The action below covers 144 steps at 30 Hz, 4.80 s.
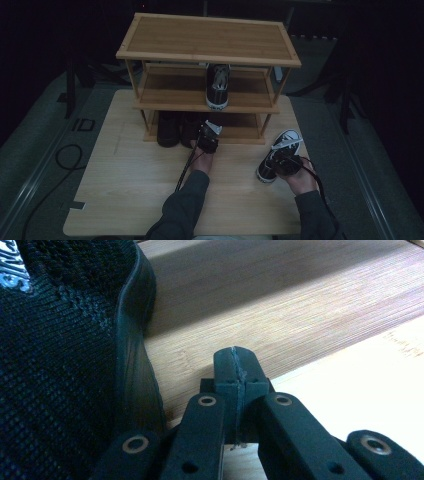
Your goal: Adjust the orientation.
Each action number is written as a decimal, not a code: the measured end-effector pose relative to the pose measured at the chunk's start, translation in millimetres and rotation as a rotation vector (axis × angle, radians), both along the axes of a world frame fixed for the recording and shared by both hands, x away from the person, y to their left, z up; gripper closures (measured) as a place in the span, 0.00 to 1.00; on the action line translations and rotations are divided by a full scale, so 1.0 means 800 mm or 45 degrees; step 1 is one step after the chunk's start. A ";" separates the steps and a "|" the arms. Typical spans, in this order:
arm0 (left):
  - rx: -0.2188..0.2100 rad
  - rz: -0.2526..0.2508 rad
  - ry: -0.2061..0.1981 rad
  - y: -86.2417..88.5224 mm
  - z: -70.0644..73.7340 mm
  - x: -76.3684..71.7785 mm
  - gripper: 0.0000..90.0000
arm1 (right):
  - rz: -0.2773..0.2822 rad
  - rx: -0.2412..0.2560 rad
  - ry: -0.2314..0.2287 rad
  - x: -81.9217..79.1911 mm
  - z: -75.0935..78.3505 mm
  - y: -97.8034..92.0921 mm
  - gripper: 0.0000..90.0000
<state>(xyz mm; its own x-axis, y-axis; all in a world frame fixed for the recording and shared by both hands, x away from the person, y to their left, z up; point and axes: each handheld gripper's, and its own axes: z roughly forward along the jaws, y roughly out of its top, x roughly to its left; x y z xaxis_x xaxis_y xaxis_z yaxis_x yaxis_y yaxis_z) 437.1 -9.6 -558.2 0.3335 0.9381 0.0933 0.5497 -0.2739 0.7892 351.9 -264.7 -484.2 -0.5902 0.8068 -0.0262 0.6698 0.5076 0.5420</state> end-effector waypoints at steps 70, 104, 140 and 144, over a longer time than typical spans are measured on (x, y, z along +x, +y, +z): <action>-0.003 0.000 0.001 0.000 0.000 0.000 1.00 | 0.258 0.031 0.181 -0.067 0.020 -0.025 1.00; -0.001 0.001 -0.001 0.000 0.000 0.000 1.00 | -0.100 0.022 -0.059 -0.032 0.010 -0.016 0.83; 0.002 -0.002 0.003 0.001 0.000 0.001 1.00 | -0.176 0.281 -0.029 -0.015 -0.002 -0.033 0.96; 0.003 -0.003 0.003 0.001 0.000 0.001 1.00 | -0.161 0.289 -0.033 -0.017 0.002 -0.030 0.97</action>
<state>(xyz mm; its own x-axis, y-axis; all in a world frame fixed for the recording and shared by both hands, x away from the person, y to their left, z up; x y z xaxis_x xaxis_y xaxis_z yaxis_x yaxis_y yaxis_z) 437.9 -9.1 -558.1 0.3357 0.9371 0.0951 0.5508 -0.2772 0.7872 338.2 -289.0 -482.6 -0.4855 0.8613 0.1498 0.7047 0.2841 0.6502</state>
